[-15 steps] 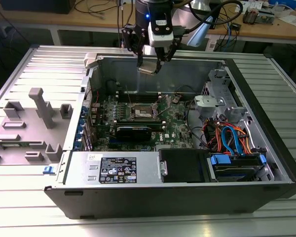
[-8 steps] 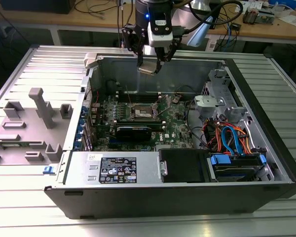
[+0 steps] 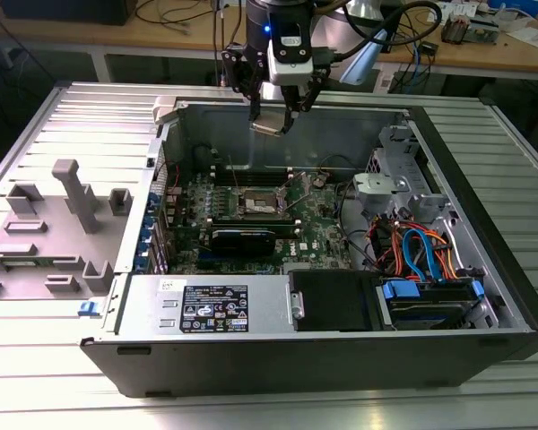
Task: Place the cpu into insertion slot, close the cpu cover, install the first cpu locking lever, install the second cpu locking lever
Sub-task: 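Place the cpu into insertion slot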
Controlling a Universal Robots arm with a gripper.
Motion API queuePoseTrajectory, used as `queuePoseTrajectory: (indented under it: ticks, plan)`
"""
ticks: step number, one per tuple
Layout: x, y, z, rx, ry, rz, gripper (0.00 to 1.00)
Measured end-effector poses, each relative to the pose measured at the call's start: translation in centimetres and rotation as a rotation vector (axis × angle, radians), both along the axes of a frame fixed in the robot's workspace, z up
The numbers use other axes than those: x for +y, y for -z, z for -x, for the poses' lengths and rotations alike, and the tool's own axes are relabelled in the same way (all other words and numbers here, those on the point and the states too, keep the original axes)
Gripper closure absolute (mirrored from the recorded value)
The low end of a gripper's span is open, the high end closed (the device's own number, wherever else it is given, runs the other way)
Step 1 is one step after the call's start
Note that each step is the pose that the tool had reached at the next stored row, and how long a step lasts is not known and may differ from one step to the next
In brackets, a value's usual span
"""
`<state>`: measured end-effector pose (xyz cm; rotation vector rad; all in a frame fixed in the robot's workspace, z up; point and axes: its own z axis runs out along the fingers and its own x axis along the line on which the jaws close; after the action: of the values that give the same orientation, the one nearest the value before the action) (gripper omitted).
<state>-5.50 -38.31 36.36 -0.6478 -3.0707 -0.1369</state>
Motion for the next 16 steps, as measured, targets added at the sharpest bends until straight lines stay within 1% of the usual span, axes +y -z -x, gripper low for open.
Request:
queuePoseTrajectory:
  ticks: [16]
  plan:
    - [0.00,0.00,0.00,0.0000,0.029,0.0001,0.45]
